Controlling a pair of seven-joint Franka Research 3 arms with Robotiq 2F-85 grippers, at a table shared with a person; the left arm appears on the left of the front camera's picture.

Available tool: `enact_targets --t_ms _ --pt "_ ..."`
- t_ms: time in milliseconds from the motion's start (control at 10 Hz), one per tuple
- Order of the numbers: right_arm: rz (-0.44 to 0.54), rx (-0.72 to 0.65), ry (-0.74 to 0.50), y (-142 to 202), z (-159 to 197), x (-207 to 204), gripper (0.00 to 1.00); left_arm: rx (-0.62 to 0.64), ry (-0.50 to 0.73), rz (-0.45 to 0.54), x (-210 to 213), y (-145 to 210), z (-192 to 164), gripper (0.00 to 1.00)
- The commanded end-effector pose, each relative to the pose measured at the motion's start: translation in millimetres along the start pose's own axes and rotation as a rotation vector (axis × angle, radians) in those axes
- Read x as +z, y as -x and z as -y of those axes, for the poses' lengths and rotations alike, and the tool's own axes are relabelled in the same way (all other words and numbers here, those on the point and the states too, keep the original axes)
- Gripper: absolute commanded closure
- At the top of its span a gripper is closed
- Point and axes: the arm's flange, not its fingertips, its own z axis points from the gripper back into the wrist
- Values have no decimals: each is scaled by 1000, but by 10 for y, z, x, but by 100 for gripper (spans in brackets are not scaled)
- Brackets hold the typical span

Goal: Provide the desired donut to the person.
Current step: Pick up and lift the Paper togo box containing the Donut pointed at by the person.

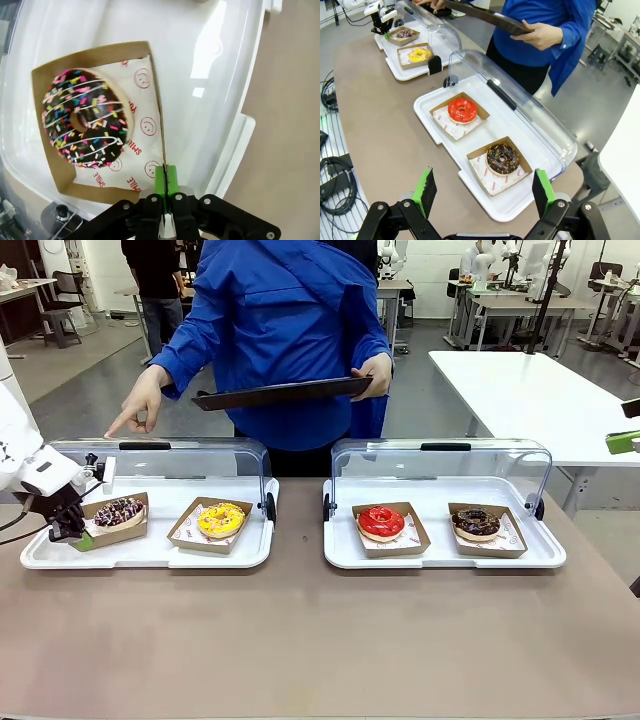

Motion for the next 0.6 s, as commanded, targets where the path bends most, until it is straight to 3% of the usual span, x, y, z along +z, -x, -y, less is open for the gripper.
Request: enact_targets --t_ms 0,200,400,500 --pt "0 12 -9 3 -3 -4 0 -54 36 0 92 25 16 100" --pt "0 12 -9 3 -3 -4 0 -81 -35 9 443 16 219 100" --pt "0 12 -9 3 -3 -4 0 6 -10 7 863 -21 573 100" --pt "0 12 -9 3 -3 -4 0 -37 -4 16 1125 -15 824 100"
